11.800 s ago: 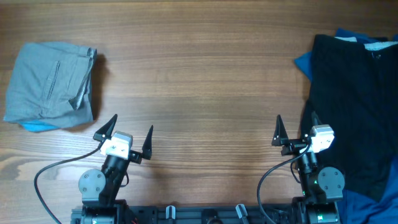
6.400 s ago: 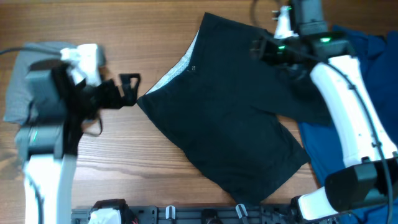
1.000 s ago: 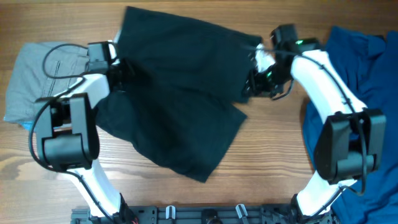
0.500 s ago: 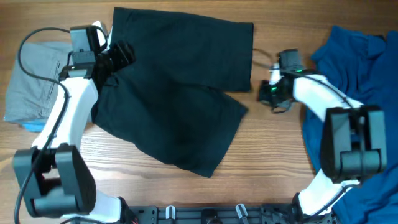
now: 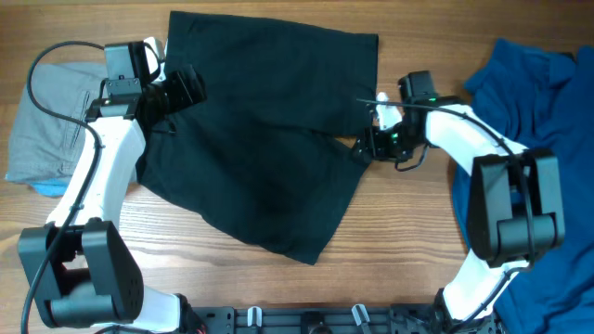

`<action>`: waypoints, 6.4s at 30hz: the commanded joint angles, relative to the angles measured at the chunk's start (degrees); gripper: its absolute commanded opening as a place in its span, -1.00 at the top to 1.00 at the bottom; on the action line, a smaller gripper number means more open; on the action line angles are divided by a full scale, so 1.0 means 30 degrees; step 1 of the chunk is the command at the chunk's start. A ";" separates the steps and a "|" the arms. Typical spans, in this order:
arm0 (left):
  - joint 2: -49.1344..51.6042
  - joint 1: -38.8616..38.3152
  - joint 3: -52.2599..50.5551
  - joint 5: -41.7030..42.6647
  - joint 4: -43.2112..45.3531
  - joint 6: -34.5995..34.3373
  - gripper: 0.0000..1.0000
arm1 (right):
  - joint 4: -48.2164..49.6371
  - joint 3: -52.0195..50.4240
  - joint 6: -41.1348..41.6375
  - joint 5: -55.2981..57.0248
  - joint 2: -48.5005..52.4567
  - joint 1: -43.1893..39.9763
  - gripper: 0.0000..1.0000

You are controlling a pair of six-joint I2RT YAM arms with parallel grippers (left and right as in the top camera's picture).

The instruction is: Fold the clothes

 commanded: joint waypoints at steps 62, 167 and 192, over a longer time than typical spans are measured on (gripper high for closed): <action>-0.2149 -0.1749 -1.1380 0.1020 -0.2565 -0.3563 0.92 | -0.8648 -0.5144 0.6863 0.3133 -0.7133 -0.6353 -0.46; -0.2106 -0.0481 0.0408 0.0262 -0.5202 0.0350 -0.54 | 0.4014 0.8692 0.3636 -0.0663 0.5450 -0.1668 0.91; 0.7308 0.0903 0.0393 -0.0670 0.5209 0.0474 -0.55 | 0.1909 0.8735 0.5049 0.0874 0.0976 -0.3104 0.91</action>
